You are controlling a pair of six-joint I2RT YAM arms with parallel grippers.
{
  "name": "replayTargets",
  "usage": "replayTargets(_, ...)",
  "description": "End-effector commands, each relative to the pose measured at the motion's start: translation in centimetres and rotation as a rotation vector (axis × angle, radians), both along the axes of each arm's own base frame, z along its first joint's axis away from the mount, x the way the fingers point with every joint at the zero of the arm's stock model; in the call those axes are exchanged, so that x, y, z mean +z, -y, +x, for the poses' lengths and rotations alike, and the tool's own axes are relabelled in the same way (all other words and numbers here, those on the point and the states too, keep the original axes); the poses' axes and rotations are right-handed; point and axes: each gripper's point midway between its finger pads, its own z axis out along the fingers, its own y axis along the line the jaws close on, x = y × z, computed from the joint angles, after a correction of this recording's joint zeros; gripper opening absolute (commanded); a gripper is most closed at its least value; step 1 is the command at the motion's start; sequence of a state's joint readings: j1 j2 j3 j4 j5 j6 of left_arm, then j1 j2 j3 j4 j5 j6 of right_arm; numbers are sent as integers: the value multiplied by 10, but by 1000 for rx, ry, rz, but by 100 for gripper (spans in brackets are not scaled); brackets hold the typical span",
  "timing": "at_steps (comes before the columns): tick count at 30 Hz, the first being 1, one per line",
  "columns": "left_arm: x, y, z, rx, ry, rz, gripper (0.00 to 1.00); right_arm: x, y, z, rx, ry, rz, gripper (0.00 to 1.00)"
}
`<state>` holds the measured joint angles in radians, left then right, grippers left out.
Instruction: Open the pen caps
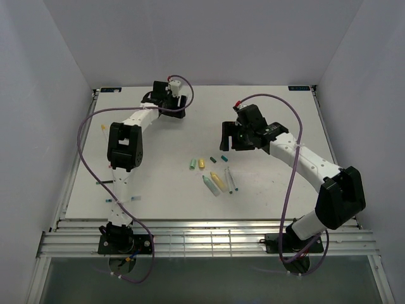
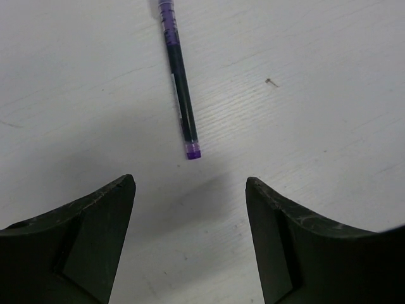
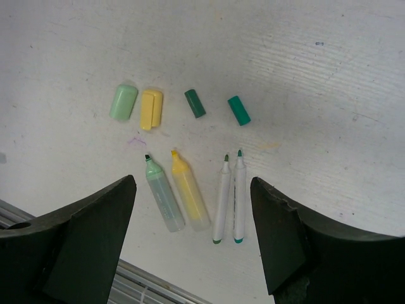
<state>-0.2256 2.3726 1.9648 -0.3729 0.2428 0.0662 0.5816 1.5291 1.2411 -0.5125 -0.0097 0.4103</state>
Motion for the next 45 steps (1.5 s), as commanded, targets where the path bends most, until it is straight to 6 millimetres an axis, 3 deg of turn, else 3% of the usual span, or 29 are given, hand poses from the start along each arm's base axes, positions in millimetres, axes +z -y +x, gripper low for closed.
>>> replayTargets(1,5,0,21,-4,104,56,81,21,12,4,-35,88,-2,79)
replayTargets(5,-4,-1,31,32,156,98,80,21,21,-2,-53,97,-8,79)
replayTargets(14,-23,21,44,-8,172,82,74,31,39,-11,-111,130,-8,79)
replayTargets(21,-47,45,38,-17,155,146,56,44,48,-14,-133,150,-21,79)
replayTargets(24,-60,46,33,0,112,137,43,48,52,-16,-137,153,-29,79)
replayTargets(25,-64,46,31,13,94,126,34,52,52,-16,-138,159,-27,79)
replayTargets(31,-77,45,21,60,24,100,26,66,56,-23,-133,150,-30,79)
replayTargets(33,-76,45,19,74,9,91,15,74,55,-27,-125,151,-17,79)
replayTargets(36,-66,41,12,139,-39,58,0,80,54,-34,-111,121,-11,79)
replayTargets(39,-29,45,1,160,-42,-14,0,89,50,-38,-87,108,18,79)
replayTargets(40,7,48,-3,160,-8,-55,0,90,47,-43,-61,87,31,79)
replayTargets(42,18,51,-29,137,-64,-109,0,93,47,-45,-56,69,41,80)
replayTargets(43,57,56,-39,139,-46,-178,0,93,40,-52,-16,36,82,81)
replayTargets(45,65,59,-72,123,-131,-234,0,93,35,-56,20,3,116,81)
